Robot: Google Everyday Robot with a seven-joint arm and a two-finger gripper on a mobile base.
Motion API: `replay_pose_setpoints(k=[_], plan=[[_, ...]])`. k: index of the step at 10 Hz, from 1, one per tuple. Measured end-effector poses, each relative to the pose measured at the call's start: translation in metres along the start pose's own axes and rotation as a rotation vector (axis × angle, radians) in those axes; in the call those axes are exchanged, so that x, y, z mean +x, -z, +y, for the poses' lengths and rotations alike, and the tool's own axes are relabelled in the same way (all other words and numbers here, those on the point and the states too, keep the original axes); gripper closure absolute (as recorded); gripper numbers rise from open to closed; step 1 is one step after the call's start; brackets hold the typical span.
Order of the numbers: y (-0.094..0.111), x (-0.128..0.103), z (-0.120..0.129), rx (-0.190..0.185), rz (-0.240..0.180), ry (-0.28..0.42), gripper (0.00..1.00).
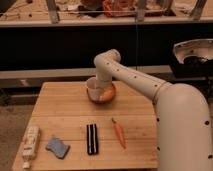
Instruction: Place the ceramic cup in the ceramic bowl
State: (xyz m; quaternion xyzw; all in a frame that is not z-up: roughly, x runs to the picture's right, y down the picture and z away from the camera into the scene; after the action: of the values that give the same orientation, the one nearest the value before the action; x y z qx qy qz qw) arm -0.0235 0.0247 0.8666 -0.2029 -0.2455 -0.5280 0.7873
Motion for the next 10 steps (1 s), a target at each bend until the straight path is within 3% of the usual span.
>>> replay_pose_setpoints(k=[3,10], plan=[[-0.0010,0.0012,0.0011,-0.003,0.000,-0.006,0.62],[-0.0025,0.0015,0.0001,-0.006,0.001,-0.012,0.60]])
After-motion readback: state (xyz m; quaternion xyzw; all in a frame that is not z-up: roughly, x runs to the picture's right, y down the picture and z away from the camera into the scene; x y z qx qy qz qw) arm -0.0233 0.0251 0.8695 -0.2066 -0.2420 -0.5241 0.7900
